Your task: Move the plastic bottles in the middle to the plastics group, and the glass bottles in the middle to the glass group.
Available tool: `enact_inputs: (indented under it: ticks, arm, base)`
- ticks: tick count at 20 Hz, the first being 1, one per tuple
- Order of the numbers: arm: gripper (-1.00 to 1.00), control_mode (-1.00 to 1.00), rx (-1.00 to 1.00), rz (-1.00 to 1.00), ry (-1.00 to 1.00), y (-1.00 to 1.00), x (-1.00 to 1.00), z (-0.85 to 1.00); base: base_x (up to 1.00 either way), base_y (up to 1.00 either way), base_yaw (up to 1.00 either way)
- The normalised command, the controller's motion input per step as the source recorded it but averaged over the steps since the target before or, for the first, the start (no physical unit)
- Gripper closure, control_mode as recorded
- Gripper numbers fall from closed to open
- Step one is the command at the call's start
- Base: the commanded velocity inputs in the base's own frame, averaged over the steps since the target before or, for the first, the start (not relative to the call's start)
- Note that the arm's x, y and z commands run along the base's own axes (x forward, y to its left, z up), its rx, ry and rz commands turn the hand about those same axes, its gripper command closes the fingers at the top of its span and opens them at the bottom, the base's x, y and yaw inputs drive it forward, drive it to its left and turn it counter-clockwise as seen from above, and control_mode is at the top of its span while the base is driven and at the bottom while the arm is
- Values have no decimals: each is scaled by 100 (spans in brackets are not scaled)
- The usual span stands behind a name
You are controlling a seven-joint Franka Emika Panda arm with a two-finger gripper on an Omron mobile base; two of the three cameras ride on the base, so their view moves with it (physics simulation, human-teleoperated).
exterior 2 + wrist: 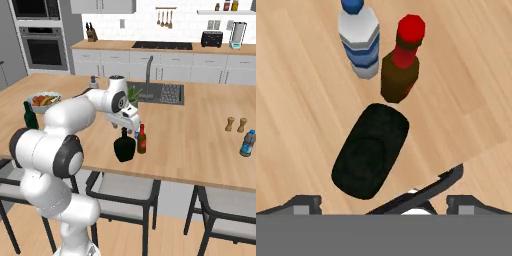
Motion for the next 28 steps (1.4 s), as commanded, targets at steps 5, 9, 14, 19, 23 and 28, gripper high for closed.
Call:
enact_inputs:
  ticks: [5,9,14,19,23,28]
  arm:
    - [-100,-100,0,-10,0,-8,33,-26]
    - [-100,-100,4,-6,1,-4,21,-16]
    - [-100,-100,11,-7,6,-1,-1,-9]
    - [-100,-100,9,-11,7,0,-5,0]
    - [-100,-100,0,-10,7,8,-1,-4]
    - [-100,-100,0,-7,1,5,0,-15]
  base:
    - [0,0,0]
    - [0,0,0]
    - [0,0,0]
    - [0,0,0]
    - [0,0,0]
    - [0,0,0]
